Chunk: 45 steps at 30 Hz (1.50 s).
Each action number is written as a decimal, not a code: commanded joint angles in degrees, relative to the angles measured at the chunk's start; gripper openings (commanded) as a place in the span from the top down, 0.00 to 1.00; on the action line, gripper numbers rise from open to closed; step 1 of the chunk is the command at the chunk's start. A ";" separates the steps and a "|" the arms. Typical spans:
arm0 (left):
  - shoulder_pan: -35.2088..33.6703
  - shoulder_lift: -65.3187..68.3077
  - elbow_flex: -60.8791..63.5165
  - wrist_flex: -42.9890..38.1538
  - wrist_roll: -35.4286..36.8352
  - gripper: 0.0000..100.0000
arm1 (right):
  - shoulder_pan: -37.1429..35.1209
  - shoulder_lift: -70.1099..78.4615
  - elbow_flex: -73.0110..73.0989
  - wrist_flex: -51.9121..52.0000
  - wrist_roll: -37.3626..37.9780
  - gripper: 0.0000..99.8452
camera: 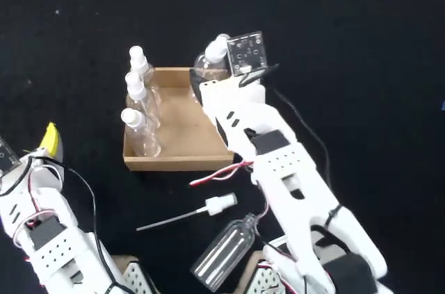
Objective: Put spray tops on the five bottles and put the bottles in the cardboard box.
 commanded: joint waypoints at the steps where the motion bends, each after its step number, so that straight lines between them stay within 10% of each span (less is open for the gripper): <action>1: 3.03 -0.88 3.47 -6.15 1.76 0.65 | 0.00 4.62 -0.66 -5.80 3.16 0.99; 45: 9.45 -0.88 3.65 -2.73 1.76 0.65 | -0.18 29.58 -12.79 -13.19 10.55 0.89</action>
